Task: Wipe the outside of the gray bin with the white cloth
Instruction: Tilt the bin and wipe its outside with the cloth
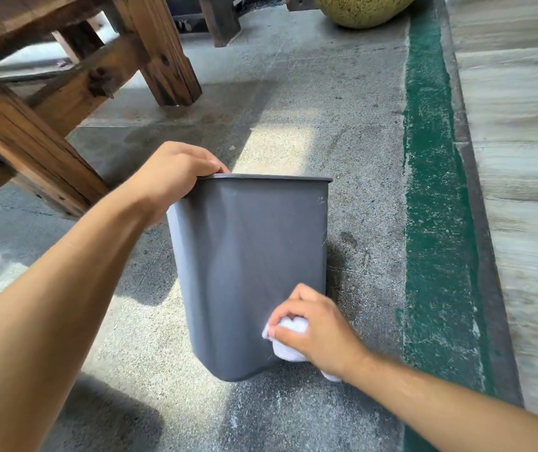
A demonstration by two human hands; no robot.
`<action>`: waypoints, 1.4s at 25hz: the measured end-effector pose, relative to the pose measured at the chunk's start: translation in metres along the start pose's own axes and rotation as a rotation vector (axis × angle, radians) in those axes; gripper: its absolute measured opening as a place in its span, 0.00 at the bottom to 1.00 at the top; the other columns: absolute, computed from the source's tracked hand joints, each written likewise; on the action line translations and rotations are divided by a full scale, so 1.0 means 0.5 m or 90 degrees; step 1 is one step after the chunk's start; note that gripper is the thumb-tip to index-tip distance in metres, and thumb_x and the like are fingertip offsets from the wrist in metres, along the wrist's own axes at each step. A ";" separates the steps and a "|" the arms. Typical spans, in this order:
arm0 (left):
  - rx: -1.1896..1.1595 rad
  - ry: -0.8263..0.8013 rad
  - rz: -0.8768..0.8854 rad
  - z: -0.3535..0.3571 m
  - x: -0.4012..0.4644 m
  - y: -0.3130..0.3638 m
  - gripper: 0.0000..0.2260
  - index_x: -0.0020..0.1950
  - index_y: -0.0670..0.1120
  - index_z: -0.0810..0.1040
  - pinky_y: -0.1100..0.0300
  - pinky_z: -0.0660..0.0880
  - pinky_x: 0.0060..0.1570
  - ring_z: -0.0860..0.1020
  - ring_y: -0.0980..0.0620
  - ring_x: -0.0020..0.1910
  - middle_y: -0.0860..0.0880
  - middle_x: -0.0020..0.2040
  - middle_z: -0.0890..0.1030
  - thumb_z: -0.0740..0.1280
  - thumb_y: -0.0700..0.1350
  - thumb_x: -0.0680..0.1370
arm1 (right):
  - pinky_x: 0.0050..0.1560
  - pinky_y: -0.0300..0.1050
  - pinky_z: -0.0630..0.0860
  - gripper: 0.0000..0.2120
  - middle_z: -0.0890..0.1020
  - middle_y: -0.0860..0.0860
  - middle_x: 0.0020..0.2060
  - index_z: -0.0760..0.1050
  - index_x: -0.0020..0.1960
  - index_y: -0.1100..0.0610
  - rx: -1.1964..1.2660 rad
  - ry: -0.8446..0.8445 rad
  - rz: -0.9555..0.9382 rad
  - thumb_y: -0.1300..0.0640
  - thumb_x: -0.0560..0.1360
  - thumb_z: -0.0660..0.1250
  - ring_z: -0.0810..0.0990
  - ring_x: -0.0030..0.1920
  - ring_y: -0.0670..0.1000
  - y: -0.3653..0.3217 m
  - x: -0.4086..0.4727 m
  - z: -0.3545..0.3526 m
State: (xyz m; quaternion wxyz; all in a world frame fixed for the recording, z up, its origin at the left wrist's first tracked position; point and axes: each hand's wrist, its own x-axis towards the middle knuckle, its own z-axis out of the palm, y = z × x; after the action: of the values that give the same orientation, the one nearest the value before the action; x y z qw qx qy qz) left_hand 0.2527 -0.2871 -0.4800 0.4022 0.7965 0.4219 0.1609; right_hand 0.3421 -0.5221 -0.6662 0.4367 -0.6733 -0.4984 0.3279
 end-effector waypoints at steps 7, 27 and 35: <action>0.134 0.046 0.080 0.043 -0.003 0.007 0.27 0.31 0.43 0.70 0.56 0.59 0.33 0.62 0.52 0.29 0.49 0.30 0.64 0.64 0.63 0.79 | 0.47 0.43 0.76 0.12 0.72 0.44 0.45 0.82 0.48 0.46 -0.250 -0.168 0.032 0.42 0.72 0.66 0.75 0.42 0.43 0.063 -0.075 0.022; 0.088 0.061 -0.001 0.004 -0.011 -0.024 0.33 0.42 0.30 0.73 0.54 0.57 0.37 0.61 0.50 0.32 0.45 0.33 0.65 0.66 0.64 0.77 | 0.47 0.31 0.72 0.08 0.77 0.43 0.44 0.84 0.45 0.47 -0.031 0.015 -0.104 0.49 0.67 0.79 0.79 0.45 0.42 -0.005 0.004 -0.009; 0.141 0.004 -0.030 -0.019 -0.012 0.000 0.14 0.41 0.41 0.82 0.63 0.68 0.34 0.74 0.59 0.28 0.54 0.29 0.81 0.64 0.46 0.82 | 0.45 0.44 0.78 0.04 0.74 0.41 0.45 0.81 0.46 0.47 -0.183 -0.084 -0.022 0.49 0.71 0.72 0.78 0.44 0.43 0.098 -0.065 -0.052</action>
State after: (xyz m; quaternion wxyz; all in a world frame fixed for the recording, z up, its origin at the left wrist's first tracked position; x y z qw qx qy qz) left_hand 0.2434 -0.2870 -0.4738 0.3140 0.8253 0.4572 0.1062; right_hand 0.3743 -0.5662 -0.7004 0.3077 -0.6973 -0.5794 0.2888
